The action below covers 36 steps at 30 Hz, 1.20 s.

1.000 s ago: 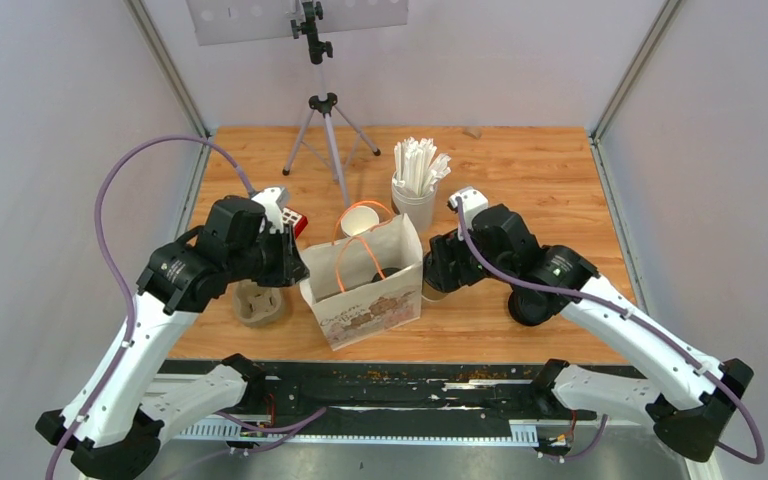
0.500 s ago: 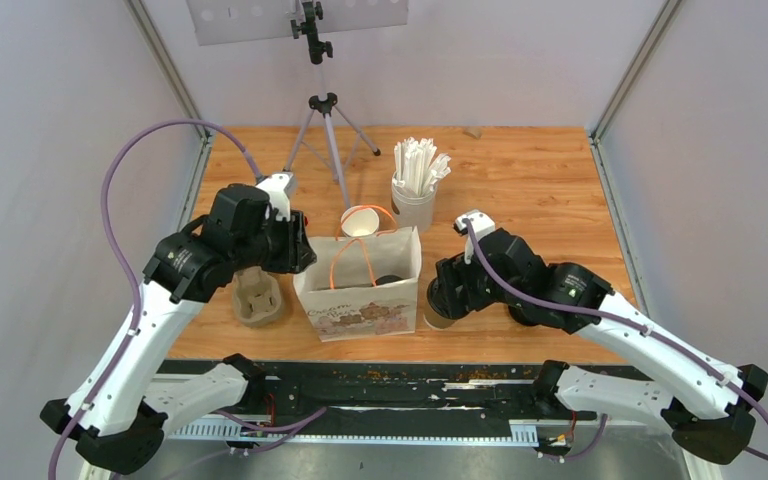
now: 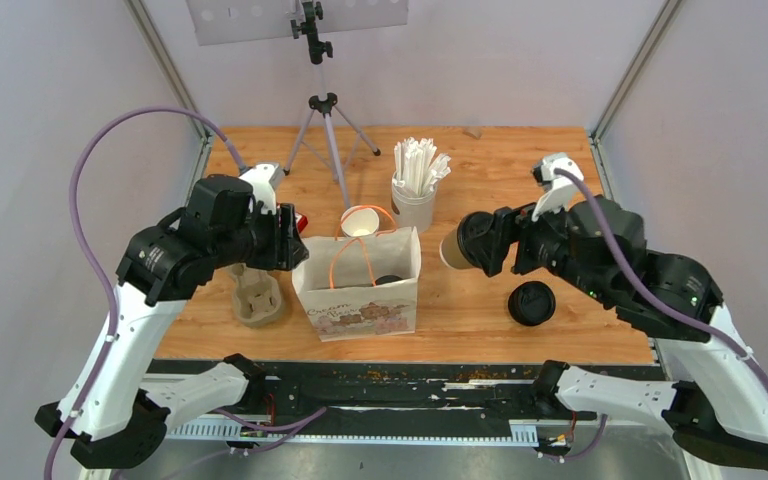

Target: Pack the takeout coffee

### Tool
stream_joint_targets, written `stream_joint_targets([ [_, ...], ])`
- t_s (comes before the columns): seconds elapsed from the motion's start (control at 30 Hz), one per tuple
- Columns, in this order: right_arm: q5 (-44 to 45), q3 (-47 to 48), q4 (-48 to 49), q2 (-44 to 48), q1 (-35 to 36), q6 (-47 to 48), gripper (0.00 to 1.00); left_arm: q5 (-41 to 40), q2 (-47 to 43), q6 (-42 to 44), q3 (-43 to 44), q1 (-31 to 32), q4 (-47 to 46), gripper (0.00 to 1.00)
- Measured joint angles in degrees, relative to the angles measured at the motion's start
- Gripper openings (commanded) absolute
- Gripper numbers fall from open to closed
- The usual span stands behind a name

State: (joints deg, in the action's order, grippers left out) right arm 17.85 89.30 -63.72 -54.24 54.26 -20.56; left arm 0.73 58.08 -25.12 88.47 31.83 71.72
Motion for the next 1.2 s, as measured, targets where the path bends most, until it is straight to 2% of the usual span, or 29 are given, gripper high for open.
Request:
stream_joint_targets([
  [0.3,-4.8,9.4,7.1,-7.6,0.8,3.1,0.65,0.0,0.4,-1.6,0.0,0.0,5.1,0.55],
  [0.53,-7.5,8.3,11.6,-13.5,2.7,5.9,0.65,0.6,-0.7,-3.1,-2.3,-0.1,5.1,0.42],
  [0.63,-7.5,6.9,12.7,-13.5,3.6,7.9,0.66,1.2,-1.0,-3.5,-4.2,-0.3,4.6,0.4],
  [1.2,-4.2,5.1,14.8,-14.0,12.3,11.2,0.66,2.4,-0.6,-4.1,-4.8,-2.4,2.8,0.46],
])
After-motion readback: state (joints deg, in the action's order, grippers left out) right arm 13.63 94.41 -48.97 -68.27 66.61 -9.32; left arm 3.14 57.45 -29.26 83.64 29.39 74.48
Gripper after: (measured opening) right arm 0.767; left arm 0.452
